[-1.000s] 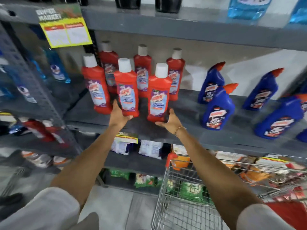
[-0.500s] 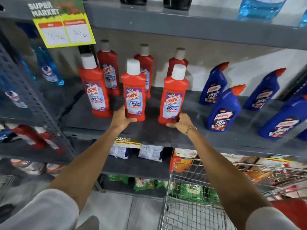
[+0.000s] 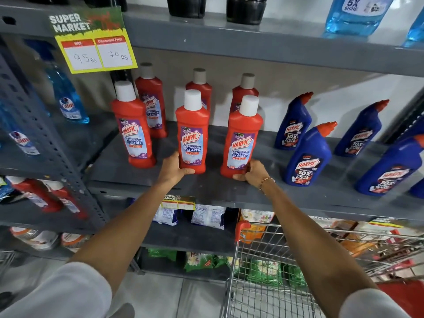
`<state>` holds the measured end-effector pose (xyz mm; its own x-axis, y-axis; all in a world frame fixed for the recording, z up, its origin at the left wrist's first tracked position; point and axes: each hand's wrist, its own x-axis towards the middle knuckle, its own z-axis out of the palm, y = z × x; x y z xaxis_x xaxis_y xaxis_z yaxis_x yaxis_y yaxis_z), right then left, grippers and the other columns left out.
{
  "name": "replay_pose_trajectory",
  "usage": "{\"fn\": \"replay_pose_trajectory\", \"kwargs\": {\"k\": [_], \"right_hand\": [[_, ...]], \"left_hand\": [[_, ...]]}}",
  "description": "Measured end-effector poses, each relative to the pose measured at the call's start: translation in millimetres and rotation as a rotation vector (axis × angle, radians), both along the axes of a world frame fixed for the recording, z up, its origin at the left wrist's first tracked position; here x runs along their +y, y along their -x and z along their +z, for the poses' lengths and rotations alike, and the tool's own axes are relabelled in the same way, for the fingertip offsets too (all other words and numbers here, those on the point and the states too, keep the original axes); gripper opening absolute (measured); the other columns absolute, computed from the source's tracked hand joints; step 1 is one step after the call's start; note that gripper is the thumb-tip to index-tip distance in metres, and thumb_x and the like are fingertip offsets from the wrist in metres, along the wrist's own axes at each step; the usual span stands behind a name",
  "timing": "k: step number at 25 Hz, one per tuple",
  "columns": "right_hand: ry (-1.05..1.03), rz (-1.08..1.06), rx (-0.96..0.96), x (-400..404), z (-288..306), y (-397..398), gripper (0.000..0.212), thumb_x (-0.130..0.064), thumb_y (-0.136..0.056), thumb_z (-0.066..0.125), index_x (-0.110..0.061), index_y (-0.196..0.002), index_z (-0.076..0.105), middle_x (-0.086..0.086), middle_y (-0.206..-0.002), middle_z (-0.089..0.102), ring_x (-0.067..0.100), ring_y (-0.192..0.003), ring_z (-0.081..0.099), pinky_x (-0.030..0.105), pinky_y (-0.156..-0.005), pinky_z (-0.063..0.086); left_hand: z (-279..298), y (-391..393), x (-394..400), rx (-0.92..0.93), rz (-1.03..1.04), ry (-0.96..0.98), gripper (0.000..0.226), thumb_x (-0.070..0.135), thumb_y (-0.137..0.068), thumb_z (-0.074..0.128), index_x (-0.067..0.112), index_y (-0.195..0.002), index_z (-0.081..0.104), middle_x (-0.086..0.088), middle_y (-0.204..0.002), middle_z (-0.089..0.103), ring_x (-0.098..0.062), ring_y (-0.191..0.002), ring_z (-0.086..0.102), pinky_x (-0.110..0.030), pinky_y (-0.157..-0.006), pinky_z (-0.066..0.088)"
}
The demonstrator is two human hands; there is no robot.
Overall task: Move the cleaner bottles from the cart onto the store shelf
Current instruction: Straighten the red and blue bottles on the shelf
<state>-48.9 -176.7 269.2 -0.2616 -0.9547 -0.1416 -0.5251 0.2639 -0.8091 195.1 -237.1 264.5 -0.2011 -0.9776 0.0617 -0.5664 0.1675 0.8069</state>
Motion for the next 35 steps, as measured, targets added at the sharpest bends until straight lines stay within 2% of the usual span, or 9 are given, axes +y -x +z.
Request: {"fn": "replay_pose_trajectory", "kwargs": {"k": [3, 7, 19, 25, 27, 30, 31, 33, 35], "right_hand": [[-0.008, 0.011, 0.005, -1, 1, -1, 0.059, -0.011, -0.062, 0.082, -0.008, -0.116, 0.057, 0.011, -0.12, 0.065, 0.026, -0.108, 0.06, 0.041, -0.101, 0.046], [0.01, -0.004, 0.005, 0, 2, 0, 0.057, -0.008, -0.065, 0.08, -0.006, -0.117, 0.057, 0.011, -0.12, 0.064, 0.023, -0.106, 0.059, 0.03, -0.094, 0.045], [-0.053, 0.017, -0.068, -6, -5, 4, 0.062, -0.01, -0.063, 0.081, -0.011, -0.119, 0.054, 0.01, -0.122, 0.063, 0.027, -0.112, 0.058, 0.047, -0.102, 0.045], [0.054, -0.05, -0.28, 8, -19, 14, 0.083, 0.01, -0.062, 0.076, -0.008, -0.131, 0.035, 0.011, -0.127, 0.056, 0.025, -0.119, 0.052, 0.046, -0.104, 0.042], [0.056, -0.095, -0.283, 22, -21, 23, 0.067, 0.011, -0.069, 0.07, -0.008, -0.127, 0.042, 0.012, -0.117, 0.059, 0.022, -0.113, 0.053, 0.042, -0.105, 0.041], [0.084, -0.16, -0.422, 47, -13, 30, 0.019, 0.004, -0.084, 0.055, -0.012, -0.093, 0.059, 0.006, -0.092, 0.062, 0.025, -0.102, 0.054, 0.038, -0.1, 0.044], [0.131, -0.175, -0.374, 59, -9, 33, 0.013, -0.001, -0.086, 0.054, -0.013, -0.087, 0.061, 0.006, -0.088, 0.064, 0.023, -0.097, 0.058, 0.033, -0.095, 0.047], [0.266, -0.233, -0.104, 87, -5, 43, 0.005, -0.013, -0.085, 0.061, -0.013, -0.086, 0.066, 0.006, -0.083, 0.07, 0.008, -0.078, 0.063, 0.011, -0.077, 0.049], [0.409, -0.362, 0.05, 116, -1, 56, 0.011, -0.019, -0.084, 0.064, -0.009, -0.088, 0.068, 0.006, -0.077, 0.069, 0.004, -0.068, 0.06, 0.002, -0.061, 0.041]], "left_hand": [[0, 1, -1, -0.011, -0.014, -0.015, 0.071, 0.018, -0.066, 0.08, 0.006, -0.127, 0.045, -0.014, -0.131, 0.058, -0.029, -0.121, 0.054, -0.038, -0.103, 0.04], [2, 3, 1, -0.013, -0.015, 0.0, 0.072, 0.018, -0.067, 0.08, 0.005, -0.128, 0.044, -0.015, -0.131, 0.058, -0.03, -0.121, 0.054, -0.037, -0.102, 0.041], [3, 6, 5, -0.012, -0.028, -0.048, 0.069, 0.017, -0.074, 0.074, 0.006, -0.132, 0.038, -0.015, -0.137, 0.052, -0.031, -0.126, 0.049, -0.044, -0.106, 0.038], [-8, 4, 22, 0.045, 0.123, -0.047, 0.063, 0.02, -0.08, 0.068, 0.005, -0.132, 0.036, -0.016, -0.135, 0.053, -0.033, -0.123, 0.052, -0.044, -0.101, 0.042], [-15, 6, 37, -0.029, 0.184, -0.011, 0.056, 0.027, -0.086, 0.061, 0.006, -0.133, 0.037, -0.017, -0.133, 0.055, -0.037, -0.119, 0.053, -0.047, -0.097, 0.044], [-22, 18, 60, -0.239, 0.19, 0.109, 0.046, 0.031, -0.092, 0.048, 0.002, -0.127, 0.042, -0.022, -0.122, 0.057, -0.042, -0.111, 0.055, -0.051, -0.089, 0.047], [-23, 25, 68, -0.293, 0.207, 0.163, 0.044, 0.03, -0.092, 0.045, 0.0, -0.124, 0.044, -0.023, -0.117, 0.058, -0.042, -0.108, 0.054, -0.051, -0.088, 0.047], [-27, 46, 90, -0.332, 0.222, 0.256, 0.04, 0.029, -0.092, 0.044, -0.001, -0.119, 0.047, -0.023, -0.112, 0.06, -0.043, -0.105, 0.054, -0.05, -0.087, 0.047], [-32, 75, 113, -0.346, 0.114, 0.284, 0.04, 0.03, -0.093, 0.042, -0.001, -0.118, 0.049, -0.022, -0.117, 0.059, -0.042, -0.11, 0.054, -0.049, -0.093, 0.046]]}}
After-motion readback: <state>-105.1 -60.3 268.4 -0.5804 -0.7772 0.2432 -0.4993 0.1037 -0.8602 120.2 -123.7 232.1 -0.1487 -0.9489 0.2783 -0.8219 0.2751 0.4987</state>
